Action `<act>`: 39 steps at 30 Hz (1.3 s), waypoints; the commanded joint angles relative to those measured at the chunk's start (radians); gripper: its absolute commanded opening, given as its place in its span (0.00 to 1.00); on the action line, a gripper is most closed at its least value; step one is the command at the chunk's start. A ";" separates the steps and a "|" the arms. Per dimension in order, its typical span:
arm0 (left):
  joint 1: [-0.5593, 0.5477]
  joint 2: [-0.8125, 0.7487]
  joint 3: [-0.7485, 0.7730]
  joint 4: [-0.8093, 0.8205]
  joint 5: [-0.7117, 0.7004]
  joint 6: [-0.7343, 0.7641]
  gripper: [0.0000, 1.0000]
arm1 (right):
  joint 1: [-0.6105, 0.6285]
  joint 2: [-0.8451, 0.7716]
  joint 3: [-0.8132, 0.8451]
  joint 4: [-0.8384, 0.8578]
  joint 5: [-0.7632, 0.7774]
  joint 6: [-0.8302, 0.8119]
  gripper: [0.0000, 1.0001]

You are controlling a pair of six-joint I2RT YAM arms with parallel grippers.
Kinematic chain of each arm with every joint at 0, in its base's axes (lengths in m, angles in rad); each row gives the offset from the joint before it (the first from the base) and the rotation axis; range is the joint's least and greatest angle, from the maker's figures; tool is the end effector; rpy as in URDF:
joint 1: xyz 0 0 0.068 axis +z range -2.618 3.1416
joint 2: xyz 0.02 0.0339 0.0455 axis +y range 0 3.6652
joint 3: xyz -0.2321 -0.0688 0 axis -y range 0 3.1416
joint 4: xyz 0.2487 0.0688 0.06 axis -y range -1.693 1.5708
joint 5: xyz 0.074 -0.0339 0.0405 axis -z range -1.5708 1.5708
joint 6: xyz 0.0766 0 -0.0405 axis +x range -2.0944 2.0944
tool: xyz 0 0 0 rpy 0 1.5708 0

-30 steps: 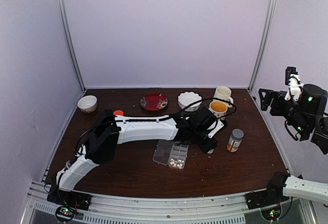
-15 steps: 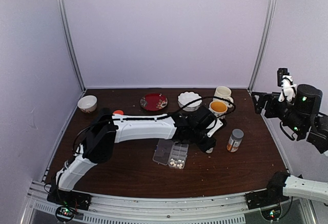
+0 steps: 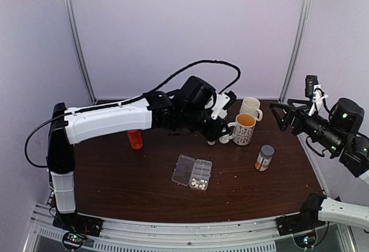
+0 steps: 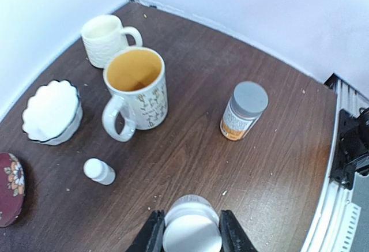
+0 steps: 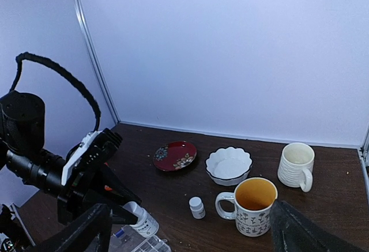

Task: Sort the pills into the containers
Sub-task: Pick up the pill bottle from the center of the board, then pass from the left arm to the right

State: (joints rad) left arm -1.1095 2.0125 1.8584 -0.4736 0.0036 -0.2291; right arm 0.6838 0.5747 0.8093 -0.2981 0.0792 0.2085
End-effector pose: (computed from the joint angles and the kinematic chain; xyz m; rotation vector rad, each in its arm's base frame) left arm 0.2206 -0.4443 0.2560 0.9827 2.0814 -0.7315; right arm 0.1613 0.1237 0.3463 -0.3326 1.6368 0.6162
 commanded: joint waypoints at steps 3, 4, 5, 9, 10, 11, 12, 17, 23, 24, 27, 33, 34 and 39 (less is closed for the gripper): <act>0.076 -0.169 -0.079 -0.017 0.110 -0.071 0.17 | -0.003 0.018 -0.035 0.153 -0.146 0.031 0.97; 0.088 -0.199 -0.091 -0.020 0.128 -0.076 0.17 | -0.003 0.026 -0.041 0.177 -0.172 0.046 0.97; 0.101 -0.227 -0.103 -0.022 0.148 -0.081 0.17 | -0.003 0.037 -0.046 0.204 -0.209 0.055 0.97; 0.172 -0.342 -0.173 0.013 0.289 -0.125 0.17 | 0.031 0.115 -0.056 0.320 -0.309 0.140 0.94; 0.189 -0.369 -0.188 0.031 0.321 -0.143 0.17 | 0.050 0.137 -0.055 0.348 -0.310 0.153 0.94; 0.203 -0.391 -0.197 0.044 0.342 -0.155 0.17 | 0.075 0.163 -0.060 0.380 -0.305 0.166 0.94; 0.216 -0.409 -0.197 0.048 0.358 -0.162 0.17 | 0.098 0.187 -0.066 0.418 -0.300 0.179 0.94; 0.261 -0.456 -0.148 0.049 0.433 -0.209 0.16 | 0.193 0.319 -0.044 0.613 -0.300 0.260 0.93; 0.276 -0.454 -0.064 0.082 0.600 -0.285 0.13 | 0.246 0.449 0.029 0.760 -0.355 0.302 0.90; 0.277 -0.457 -0.054 0.090 0.630 -0.293 0.13 | 0.247 0.461 0.034 0.774 -0.352 0.315 0.89; 0.277 -0.478 -0.053 0.105 0.685 -0.302 0.12 | 0.246 0.497 0.034 0.863 -0.360 0.376 0.87; 0.277 -0.512 -0.088 0.143 0.737 -0.304 0.11 | 0.256 0.604 0.113 0.995 -0.546 0.445 0.83; 0.277 -0.518 -0.101 0.165 0.742 -0.318 0.11 | 0.261 0.610 0.109 1.022 -0.546 0.448 0.82; 0.277 -0.538 -0.146 0.246 0.765 -0.352 0.10 | 0.271 0.632 0.135 1.017 -0.541 0.448 0.69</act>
State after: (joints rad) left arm -0.8383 1.5002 1.7420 -0.3470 0.7193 -0.5434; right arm 0.9447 1.1950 0.8974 0.6605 -0.4110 0.6350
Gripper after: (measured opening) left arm 0.280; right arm 0.734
